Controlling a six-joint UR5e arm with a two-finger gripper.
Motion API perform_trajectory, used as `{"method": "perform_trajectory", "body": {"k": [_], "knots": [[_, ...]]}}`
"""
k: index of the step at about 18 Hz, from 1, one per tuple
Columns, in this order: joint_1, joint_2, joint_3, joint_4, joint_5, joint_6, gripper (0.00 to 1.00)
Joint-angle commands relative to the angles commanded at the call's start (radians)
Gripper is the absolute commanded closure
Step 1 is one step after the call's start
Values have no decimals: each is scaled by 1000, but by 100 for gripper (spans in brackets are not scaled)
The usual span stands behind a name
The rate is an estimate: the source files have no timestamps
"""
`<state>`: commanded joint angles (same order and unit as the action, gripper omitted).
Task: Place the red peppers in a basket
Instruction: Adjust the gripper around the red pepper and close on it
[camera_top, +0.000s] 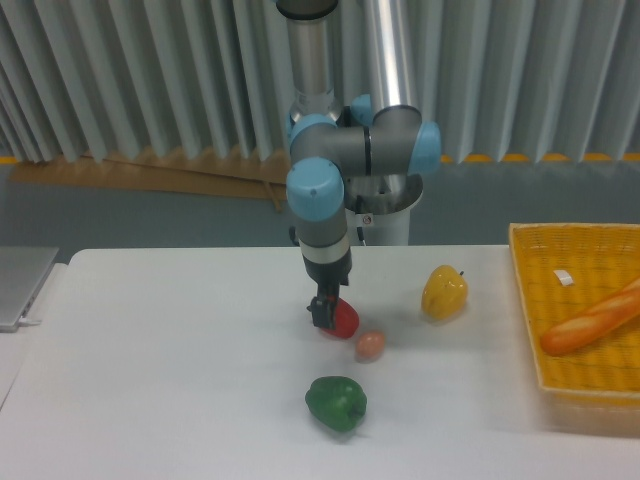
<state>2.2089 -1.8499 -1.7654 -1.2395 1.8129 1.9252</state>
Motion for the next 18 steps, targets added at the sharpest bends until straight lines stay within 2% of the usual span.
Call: {"method": "perform_trajectory", "body": {"k": [4,9,18], "knots": [[-3,8,-42,17,-6,-54,0],[-18,28,-51,17,-81,-97,0],[-78,15,-59,40,-75,-175,0]]}}
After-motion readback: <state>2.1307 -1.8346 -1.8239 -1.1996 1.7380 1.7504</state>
